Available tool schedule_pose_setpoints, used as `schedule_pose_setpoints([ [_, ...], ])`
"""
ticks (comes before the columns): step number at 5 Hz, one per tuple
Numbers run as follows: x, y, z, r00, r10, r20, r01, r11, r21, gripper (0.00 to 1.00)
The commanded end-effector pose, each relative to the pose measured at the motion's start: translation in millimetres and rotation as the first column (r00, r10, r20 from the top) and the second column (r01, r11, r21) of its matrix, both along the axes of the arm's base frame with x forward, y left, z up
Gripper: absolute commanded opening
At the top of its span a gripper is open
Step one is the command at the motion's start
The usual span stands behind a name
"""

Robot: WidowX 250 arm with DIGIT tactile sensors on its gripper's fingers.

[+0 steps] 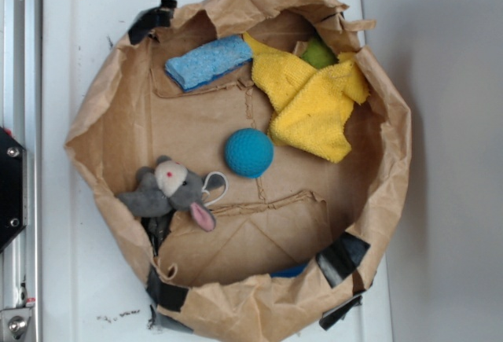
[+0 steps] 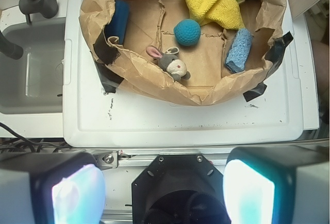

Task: Grab the blue bottle.

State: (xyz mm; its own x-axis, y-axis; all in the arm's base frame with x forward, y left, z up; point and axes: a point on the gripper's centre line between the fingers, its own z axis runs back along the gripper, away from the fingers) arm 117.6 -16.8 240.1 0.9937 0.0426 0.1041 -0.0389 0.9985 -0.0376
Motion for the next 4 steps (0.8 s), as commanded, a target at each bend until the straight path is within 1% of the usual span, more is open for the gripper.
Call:
schedule_pose_setpoints([
  [1, 0, 0, 0, 1.0, 0.0, 0.0, 0.0, 1.0, 0.0, 1.0],
  [2, 50, -9, 12, 0.995, 0.082, 0.052, -0.079, 0.996, -0.045, 1.0],
  [3, 100, -16, 19, 0.995, 0.091, 0.047, -0.087, 0.992, -0.086, 1.0],
  [4, 100, -16, 19, 0.995, 0.091, 0.047, -0.087, 0.992, -0.086, 1.0],
])
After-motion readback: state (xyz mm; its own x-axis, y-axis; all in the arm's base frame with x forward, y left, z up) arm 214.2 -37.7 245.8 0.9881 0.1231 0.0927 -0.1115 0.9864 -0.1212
